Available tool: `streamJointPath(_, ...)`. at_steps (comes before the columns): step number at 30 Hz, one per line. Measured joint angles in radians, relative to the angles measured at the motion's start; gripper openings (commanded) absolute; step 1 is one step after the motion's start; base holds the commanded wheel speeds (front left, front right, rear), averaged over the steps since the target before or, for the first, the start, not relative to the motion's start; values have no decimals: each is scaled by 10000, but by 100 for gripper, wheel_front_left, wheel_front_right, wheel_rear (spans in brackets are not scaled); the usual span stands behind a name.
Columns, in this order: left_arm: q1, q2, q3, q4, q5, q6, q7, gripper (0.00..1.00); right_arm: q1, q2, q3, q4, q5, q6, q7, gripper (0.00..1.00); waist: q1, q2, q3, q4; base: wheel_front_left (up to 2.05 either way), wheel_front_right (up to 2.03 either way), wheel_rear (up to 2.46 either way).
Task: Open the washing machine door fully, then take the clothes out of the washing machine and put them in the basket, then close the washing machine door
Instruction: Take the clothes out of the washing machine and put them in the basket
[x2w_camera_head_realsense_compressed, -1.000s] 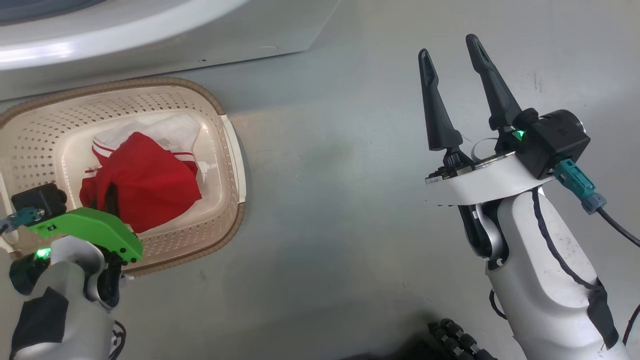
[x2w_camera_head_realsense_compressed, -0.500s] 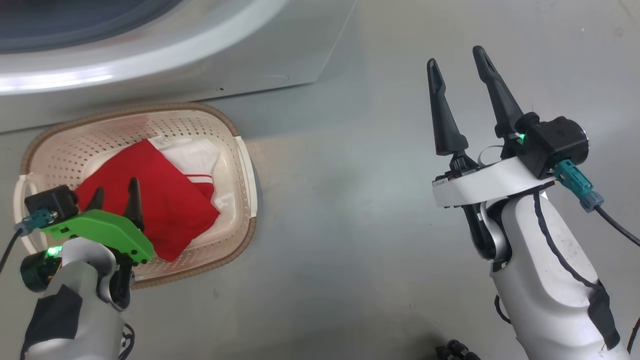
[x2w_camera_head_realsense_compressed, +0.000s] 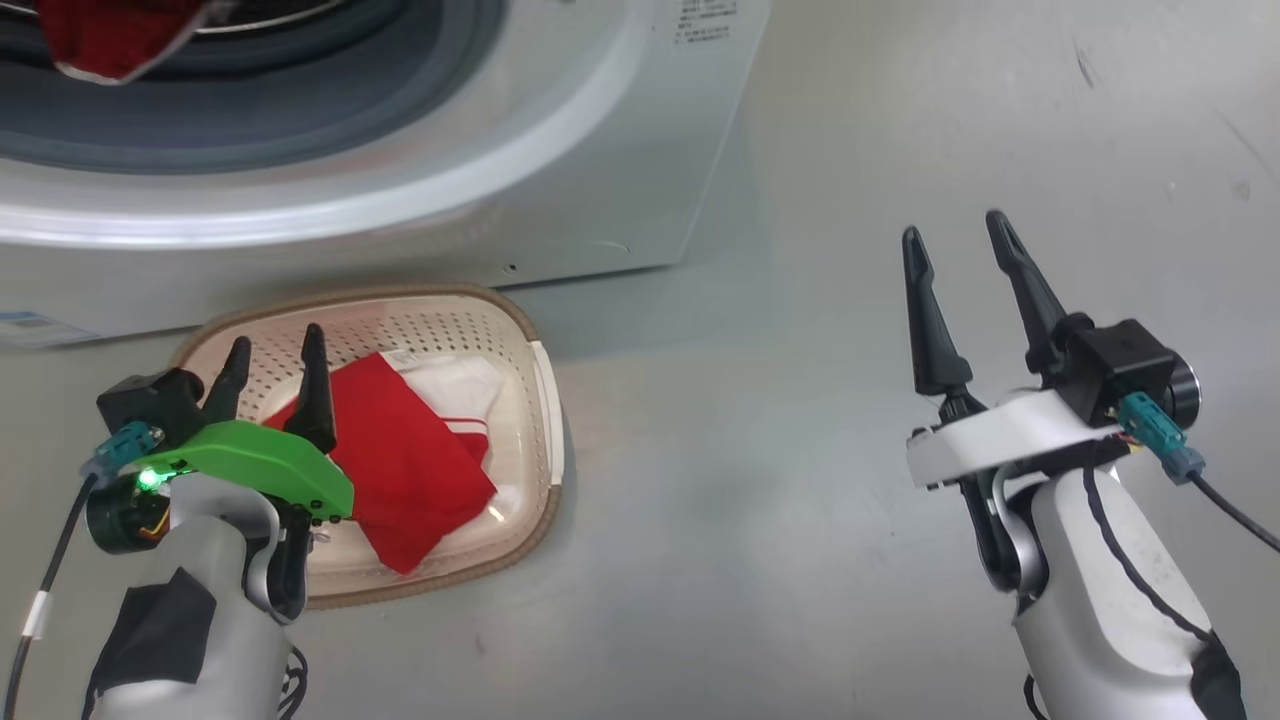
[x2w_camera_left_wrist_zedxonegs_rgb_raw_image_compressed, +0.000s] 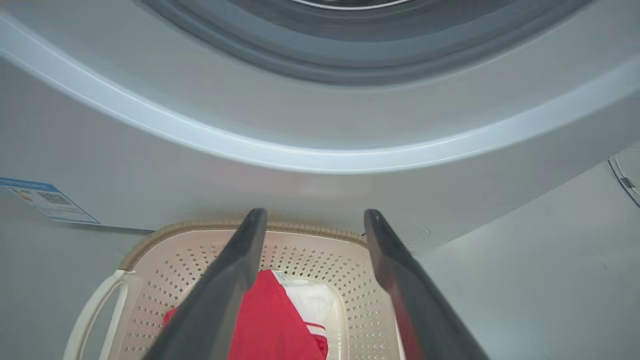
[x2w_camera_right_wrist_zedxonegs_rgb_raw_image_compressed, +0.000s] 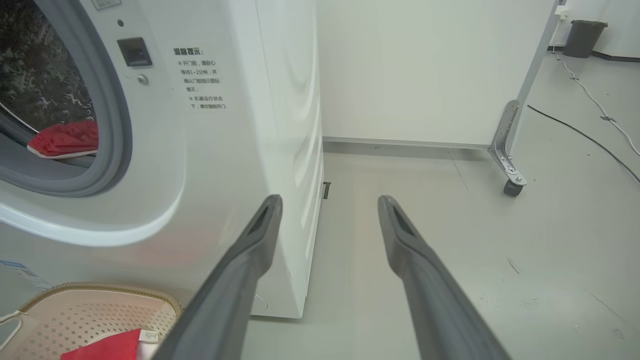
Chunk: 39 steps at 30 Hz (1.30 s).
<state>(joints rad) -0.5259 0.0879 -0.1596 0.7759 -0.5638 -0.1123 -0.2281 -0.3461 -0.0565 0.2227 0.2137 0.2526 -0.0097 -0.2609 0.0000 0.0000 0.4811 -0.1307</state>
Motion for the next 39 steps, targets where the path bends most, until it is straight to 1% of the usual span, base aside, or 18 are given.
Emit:
streamJointPath(9,480,29,-234,-892,525,-2,-123,100,892,-44,-263,405,-15,190,0,100,0,0,-1367,573,0,0,0)
streamJointPath(16,1051,182,-267,-1526,821,29,-207,100,1384,-31,-337,581,-13,339,0,100,0,0,-2375,886,0,0,0)
streamJointPath(28,2448,295,-341,-2520,1266,644,-209,100,2409,2,-483,802,-13,395,2,100,-1,0,-3853,1240,0,0,0)
streamJointPath(33,2996,322,-359,-2986,1358,855,-209,100,2630,10,-497,838,-15,435,2,100,-1,0,-4240,1332,0,0,0)
streamJointPath(39,3567,337,-416,-3536,1463,984,-207,100,2824,31,-560,844,-15,439,0,100,-1,0,-4521,1372,0,0,0)
